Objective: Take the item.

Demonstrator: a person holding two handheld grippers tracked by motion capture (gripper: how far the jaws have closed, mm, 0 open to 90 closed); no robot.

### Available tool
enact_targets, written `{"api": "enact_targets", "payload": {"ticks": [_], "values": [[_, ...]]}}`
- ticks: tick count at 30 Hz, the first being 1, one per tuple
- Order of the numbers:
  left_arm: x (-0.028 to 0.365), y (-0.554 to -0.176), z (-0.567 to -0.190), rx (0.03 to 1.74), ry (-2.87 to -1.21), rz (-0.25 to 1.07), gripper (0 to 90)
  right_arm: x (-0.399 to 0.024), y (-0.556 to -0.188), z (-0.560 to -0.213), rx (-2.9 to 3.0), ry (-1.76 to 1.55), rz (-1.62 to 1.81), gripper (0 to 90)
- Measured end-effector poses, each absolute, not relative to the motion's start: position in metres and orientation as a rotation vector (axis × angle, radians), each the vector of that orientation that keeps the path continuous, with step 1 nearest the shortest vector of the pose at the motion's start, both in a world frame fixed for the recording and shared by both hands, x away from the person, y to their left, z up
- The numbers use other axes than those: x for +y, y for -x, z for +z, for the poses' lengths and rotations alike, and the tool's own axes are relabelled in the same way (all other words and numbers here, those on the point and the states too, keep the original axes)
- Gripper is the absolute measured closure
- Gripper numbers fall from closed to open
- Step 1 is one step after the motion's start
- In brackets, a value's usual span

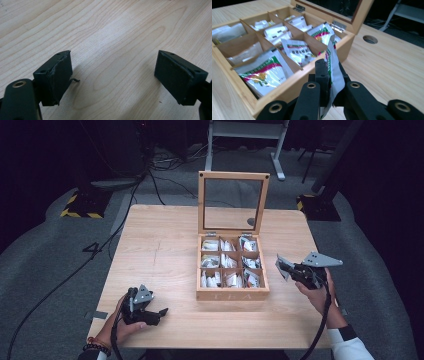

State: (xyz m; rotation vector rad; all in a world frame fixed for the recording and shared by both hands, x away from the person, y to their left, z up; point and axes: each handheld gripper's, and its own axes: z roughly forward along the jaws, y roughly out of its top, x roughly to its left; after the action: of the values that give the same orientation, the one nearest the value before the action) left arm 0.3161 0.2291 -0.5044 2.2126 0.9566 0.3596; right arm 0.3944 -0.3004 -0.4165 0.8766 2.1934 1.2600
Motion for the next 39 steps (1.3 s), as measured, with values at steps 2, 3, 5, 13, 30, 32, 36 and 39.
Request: {"api": "enact_targets", "payload": {"ticks": [2,3,5,13,30,32,36,39], "values": [[0.229,-0.316,-0.504,0.957,-2.212,0.359,15.3,-0.304,-0.396,-0.422,2.198,-0.895,1.245,86.2],[0.229,-0.316,-0.504,0.957,-2.212,0.359,15.3,-0.306,-0.397,-0.425,2.202,-0.906,1.237,86.2],[0.229,-0.316,-0.504,0.956,-2.213,0.360,15.3,-0.310,-0.400,-0.432,2.217,-0.934,1.229,86.2],[0.229,-0.316,-0.504,0.956,-2.213,0.359,15.3,-0.314,-0.400,-0.450,2.255,-0.973,1.133,86.0],[0.229,-0.316,-0.504,0.957,-2.213,0.359,15.3,-0.319,-0.396,-0.472,2.304,-0.991,1.051,84.9],[0.229,-0.316,-0.504,0.957,-2.212,0.359,15.3,-0.318,-0.394,-0.473,2.303,-0.992,1.056,83.7],[0.229,-0.316,-0.504,0.957,-2.212,0.360,15.3,-0.315,-0.391,-0.475,2.320,-0.967,1.040,80.5],[0.229,-0.316,-0.504,0.957,-2.213,0.359,15.3,-0.313,-0.389,-0.477,2.330,-0.966,1.038,77.2]]}}
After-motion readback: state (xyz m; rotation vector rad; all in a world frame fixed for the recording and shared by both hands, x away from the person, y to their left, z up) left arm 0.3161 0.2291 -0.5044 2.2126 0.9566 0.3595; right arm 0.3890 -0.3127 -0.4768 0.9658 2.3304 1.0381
